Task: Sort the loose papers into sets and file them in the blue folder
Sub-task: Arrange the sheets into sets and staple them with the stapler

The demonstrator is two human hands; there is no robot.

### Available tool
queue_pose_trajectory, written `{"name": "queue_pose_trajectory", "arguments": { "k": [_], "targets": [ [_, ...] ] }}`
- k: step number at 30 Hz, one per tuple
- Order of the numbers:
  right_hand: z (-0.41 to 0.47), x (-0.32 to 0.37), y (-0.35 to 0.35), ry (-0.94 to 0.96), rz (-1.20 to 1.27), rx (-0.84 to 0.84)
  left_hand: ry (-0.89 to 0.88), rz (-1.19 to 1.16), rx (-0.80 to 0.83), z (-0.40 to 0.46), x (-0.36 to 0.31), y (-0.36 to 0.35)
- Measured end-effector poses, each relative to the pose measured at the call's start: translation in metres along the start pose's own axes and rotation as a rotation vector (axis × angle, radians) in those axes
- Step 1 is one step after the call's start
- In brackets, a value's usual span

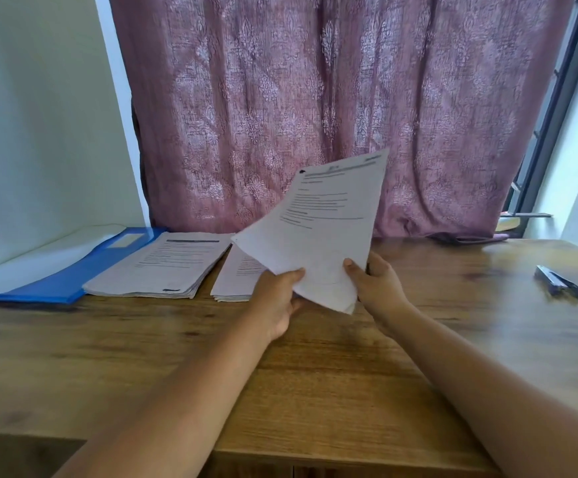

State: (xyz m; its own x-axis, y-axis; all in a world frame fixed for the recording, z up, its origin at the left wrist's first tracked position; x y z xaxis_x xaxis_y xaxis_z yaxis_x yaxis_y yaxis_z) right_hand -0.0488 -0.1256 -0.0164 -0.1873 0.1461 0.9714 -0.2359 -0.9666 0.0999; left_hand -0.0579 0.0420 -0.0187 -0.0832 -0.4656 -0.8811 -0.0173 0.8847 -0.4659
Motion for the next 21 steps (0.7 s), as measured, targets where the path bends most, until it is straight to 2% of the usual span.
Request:
{"name": "queue_pose_trajectory", "arguments": {
  "k": [2,4,6,8,11,14,17,21],
  "targets": [
    [0.004,0.002,0.002,-0.021,0.111,0.014,-0.036,-0.009,-0.065,0.005,-0.01,0.012],
    [0.01,0.005,0.015,-0.04,0.33,0.016,-0.097,0.13,-0.05,0.002,-0.023,0.018],
    [0.016,0.007,0.039,-0.038,0.512,-0.056,-0.14,0.249,-0.061,-0.001,-0.033,0.022],
    [0.022,0.003,0.067,-0.069,0.585,-0.181,-0.168,0.328,-0.109,-0.005,-0.041,0.026],
    [0.024,-0.002,0.102,-0.101,0.438,-0.25,-0.192,0.489,-0.155,-0.009,-0.051,0.035],
    [0.017,0.0,0.105,-0.105,0.218,-0.08,-0.212,0.613,-0.165,-0.019,-0.058,0.041],
    [0.002,0.001,0.091,-0.078,0.108,0.054,-0.384,0.65,-0.177,-0.031,-0.069,0.037],
    [-0.024,0.024,0.083,0.09,-0.069,-0.162,-0.637,0.743,-0.193,-0.051,-0.081,0.024]
  ]
}}
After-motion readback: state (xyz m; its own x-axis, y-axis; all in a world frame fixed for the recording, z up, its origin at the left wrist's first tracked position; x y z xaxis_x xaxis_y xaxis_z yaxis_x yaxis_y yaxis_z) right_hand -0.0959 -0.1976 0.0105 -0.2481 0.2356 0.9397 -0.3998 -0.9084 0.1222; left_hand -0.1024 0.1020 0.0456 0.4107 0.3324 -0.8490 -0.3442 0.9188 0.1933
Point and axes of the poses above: each hand's wrist, its own z-axis towards the middle knuckle, its own y-axis out of the back of the hand, x = y × z, the point moved 5 cm from there along z, towards the middle knuckle, and after that the axes turned 2 degrees about -z, right-handed, at the moved point
